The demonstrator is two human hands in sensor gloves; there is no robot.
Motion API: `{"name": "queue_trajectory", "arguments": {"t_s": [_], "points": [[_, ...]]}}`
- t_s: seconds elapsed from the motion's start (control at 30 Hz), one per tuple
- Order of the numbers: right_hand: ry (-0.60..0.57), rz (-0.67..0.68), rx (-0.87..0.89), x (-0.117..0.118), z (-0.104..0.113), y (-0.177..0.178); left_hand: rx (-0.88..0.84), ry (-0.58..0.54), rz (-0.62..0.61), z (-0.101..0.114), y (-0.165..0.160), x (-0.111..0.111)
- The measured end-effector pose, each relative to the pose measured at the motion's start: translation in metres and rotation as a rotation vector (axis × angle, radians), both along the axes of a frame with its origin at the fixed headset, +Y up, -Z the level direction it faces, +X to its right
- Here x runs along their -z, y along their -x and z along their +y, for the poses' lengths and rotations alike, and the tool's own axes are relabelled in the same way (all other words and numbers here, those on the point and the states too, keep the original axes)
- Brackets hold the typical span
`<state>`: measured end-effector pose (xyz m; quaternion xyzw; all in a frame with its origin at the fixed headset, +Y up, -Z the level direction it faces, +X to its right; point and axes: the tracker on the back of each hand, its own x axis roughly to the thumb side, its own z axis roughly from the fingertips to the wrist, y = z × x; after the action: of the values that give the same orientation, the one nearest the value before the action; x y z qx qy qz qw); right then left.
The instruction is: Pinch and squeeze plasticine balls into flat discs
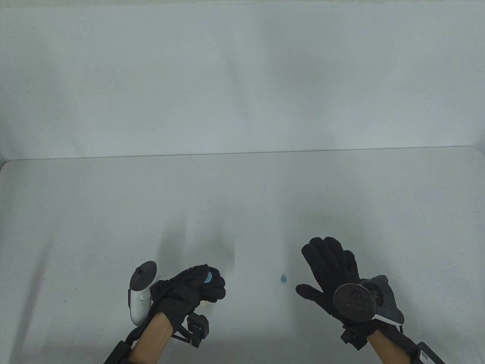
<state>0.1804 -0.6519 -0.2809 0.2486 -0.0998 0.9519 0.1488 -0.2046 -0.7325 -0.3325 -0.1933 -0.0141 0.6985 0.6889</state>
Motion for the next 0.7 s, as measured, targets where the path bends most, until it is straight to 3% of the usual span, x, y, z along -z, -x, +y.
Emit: {"name": "queue_trajectory", "arguments": {"t_s": [0.2, 0.3, 0.37, 0.7], "points": [[-0.006, 0.001, 0.003, -0.0005, 0.0006, 0.0, 0.0, -0.018, -0.013, 0.0007, -0.001, -0.0001], [-0.004, 0.002, 0.003, -0.0004, 0.0003, 0.0, -0.124, 0.01, -0.1, -0.0038, -0.003, -0.0007], [-0.009, 0.001, 0.004, -0.001, 0.001, -0.0001, -0.162, 0.019, -0.095, -0.0047, -0.0051, -0.0004], [-0.004, 0.001, 0.001, -0.0007, 0.0004, -0.0001, -0.03, -0.025, -0.089, -0.0006, -0.0061, -0.0001]]}}
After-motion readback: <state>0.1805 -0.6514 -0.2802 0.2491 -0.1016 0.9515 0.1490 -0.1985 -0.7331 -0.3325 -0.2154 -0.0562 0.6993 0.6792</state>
